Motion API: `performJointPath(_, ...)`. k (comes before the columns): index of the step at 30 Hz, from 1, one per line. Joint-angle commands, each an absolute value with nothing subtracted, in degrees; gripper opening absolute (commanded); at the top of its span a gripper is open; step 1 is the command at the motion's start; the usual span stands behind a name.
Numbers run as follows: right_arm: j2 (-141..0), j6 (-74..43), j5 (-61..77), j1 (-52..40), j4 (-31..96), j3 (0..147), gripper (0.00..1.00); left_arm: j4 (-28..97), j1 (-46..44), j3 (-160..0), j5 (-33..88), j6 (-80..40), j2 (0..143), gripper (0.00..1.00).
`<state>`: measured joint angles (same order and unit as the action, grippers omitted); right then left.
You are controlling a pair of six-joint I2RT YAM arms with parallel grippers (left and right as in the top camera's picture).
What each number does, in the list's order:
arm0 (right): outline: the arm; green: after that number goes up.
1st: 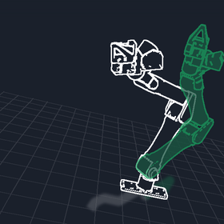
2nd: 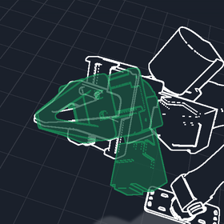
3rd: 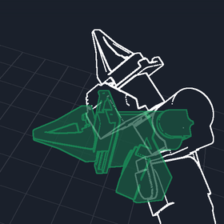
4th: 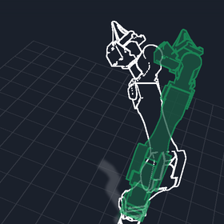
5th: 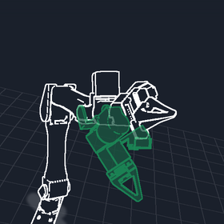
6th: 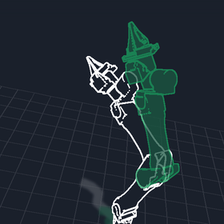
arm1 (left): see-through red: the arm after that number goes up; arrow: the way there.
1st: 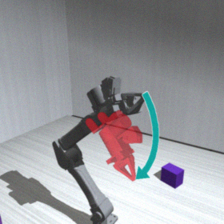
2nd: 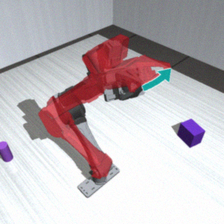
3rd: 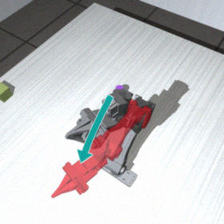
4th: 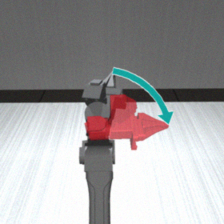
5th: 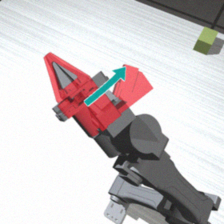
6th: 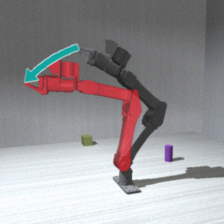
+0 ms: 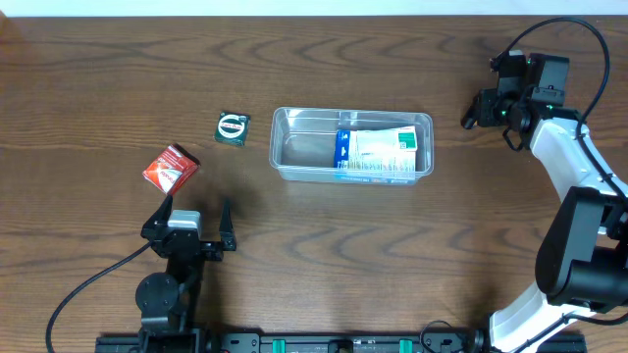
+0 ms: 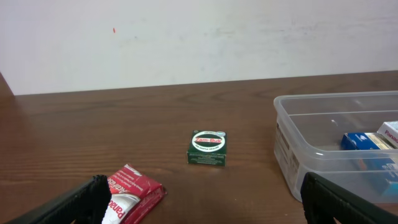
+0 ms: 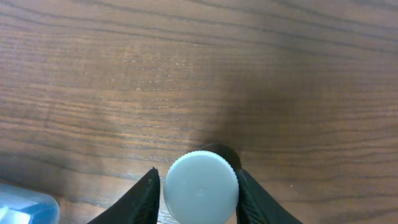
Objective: Pack container
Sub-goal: 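Move the right gripper over the brown bottle and grasp its white cap, then carry the brown bottle over the container and lower it inside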
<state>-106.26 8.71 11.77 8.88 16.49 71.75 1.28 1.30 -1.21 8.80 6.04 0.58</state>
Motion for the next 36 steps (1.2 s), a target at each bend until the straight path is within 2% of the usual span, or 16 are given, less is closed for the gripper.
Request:
performJointPath(1,-106.08,11.75,11.84,9.32,16.47,71.99,0.35,3.20,1.54,-0.23,9.67,5.91,0.34,0.98)
performJointPath(10,-106.08,12.95,11.94,9.30,16.47,71.99,0.19,3.20,1.54,-0.23,9.67,5.91,0.34,0.98)
performJointPath(24,-103.81,12.95,13.39,8.32,17.17,72.01,0.19,3.20,1.54,-0.23,9.67,5.91,0.34,0.98)
performJointPath(36,-88.16,12.93,15.22,3.29,19.97,72.01,0.17,3.20,1.54,-0.23,9.67,5.91,0.34,0.98)
